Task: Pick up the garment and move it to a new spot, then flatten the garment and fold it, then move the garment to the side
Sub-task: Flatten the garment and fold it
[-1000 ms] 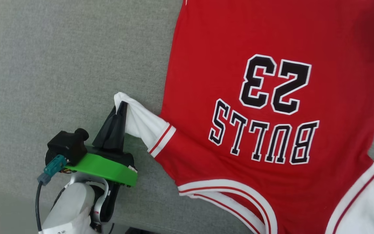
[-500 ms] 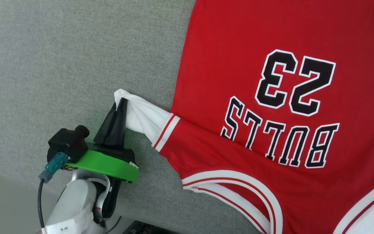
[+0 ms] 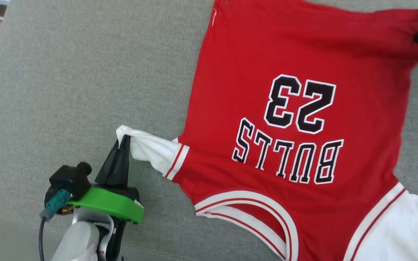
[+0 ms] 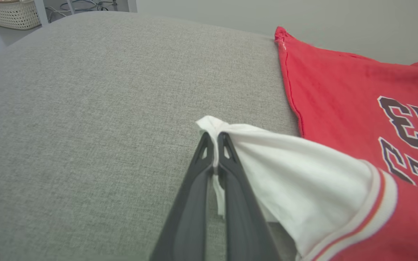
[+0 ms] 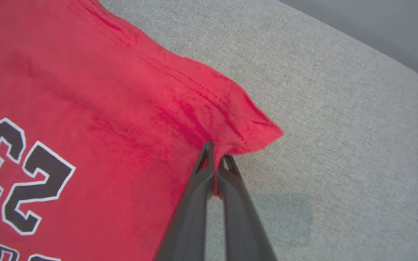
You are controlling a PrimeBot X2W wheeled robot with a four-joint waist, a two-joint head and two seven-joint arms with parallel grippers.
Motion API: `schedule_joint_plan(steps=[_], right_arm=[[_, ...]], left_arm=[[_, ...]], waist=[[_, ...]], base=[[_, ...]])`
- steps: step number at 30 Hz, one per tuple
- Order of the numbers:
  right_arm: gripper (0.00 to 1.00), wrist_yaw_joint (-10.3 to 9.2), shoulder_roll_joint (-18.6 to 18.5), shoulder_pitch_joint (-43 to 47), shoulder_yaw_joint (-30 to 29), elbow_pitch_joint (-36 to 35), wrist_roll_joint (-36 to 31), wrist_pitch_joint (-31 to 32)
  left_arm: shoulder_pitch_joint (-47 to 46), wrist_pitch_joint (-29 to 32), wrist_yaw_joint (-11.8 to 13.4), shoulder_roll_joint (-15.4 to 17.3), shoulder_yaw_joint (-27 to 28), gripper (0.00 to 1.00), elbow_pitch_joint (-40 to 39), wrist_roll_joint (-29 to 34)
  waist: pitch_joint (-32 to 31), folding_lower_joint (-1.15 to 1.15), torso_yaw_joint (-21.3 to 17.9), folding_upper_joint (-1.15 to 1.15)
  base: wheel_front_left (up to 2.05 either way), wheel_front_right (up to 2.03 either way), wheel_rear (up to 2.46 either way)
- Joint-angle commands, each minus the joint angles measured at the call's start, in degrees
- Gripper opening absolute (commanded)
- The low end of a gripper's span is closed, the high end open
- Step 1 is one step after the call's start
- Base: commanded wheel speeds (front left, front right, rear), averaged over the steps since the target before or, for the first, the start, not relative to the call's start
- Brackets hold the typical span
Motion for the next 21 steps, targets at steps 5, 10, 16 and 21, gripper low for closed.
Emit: schedule_joint_plan(steps=[5,10,16,21], right_arm=[[0.0,0.0,-5.79,8.89,1.53,-5.69,4.78,-4.35],[0.0,0.0,-10.46,20.78,0.32,-10.36,8.56,-8.44],[0.0,0.0,-12.97,36.14,-4.36,-13.96,11.42,-11.6],[0.0,0.0,-11.96,48.93,-8.64,-15.91,12.34,-11.83]], left_arm=[[3.28,-0.29,0.89,0.82,0.99,0.0,0.49,0.49],[6.31,0.07,1.96,1.51,1.78,0.0,-0.03,0.0],[9.14,0.73,3.04,2.58,2.69,0.0,-1.07,-0.43],[10.52,1.53,3.47,3.24,2.87,0.0,-1.52,-0.69]], waist=[[-9.09,0.0,-5.14,0.0],[-12.23,0.0,-7.37,0.0],[-14.56,0.0,-9.56,0.0],[-16.15,0.0,-10.62,0.0]], base=[[0.0,0.0,0.0],[0.0,0.0,0.0],[0.0,0.0,0.0],[0.0,0.0,0.0]])
